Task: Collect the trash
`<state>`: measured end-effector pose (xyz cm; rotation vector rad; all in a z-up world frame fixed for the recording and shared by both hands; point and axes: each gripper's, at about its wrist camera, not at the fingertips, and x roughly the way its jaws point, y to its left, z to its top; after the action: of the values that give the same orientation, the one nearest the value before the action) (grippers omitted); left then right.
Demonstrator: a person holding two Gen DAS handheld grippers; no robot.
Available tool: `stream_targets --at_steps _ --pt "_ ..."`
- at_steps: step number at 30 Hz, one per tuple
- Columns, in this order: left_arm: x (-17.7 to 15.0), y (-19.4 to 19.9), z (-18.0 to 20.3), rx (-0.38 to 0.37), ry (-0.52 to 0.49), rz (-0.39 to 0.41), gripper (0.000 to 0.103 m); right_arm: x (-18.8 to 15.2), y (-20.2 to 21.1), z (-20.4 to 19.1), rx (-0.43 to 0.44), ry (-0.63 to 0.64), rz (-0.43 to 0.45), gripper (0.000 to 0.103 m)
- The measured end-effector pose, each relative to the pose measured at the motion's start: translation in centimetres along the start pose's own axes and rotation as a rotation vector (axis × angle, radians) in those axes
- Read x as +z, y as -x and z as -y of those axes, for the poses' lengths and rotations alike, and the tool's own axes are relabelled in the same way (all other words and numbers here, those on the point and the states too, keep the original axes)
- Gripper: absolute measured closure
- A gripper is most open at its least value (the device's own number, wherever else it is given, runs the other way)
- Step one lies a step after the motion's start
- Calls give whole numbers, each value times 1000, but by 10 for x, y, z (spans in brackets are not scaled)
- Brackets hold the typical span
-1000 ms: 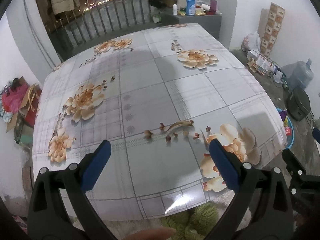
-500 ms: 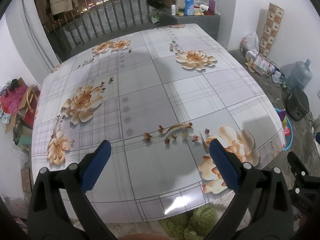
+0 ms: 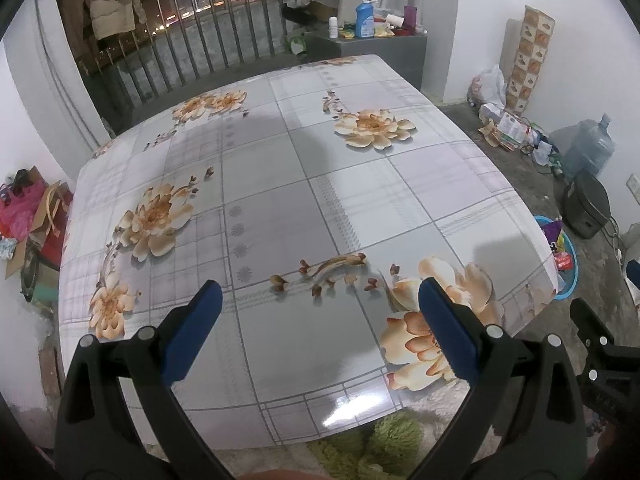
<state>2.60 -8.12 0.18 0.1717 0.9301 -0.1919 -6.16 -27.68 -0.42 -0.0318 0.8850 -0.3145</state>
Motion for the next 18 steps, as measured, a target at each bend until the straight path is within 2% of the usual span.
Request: stream_targets --at_steps 18 --pt "5 0 1 -14 -1 8 9 2 0 3 -6 -8 6 6"
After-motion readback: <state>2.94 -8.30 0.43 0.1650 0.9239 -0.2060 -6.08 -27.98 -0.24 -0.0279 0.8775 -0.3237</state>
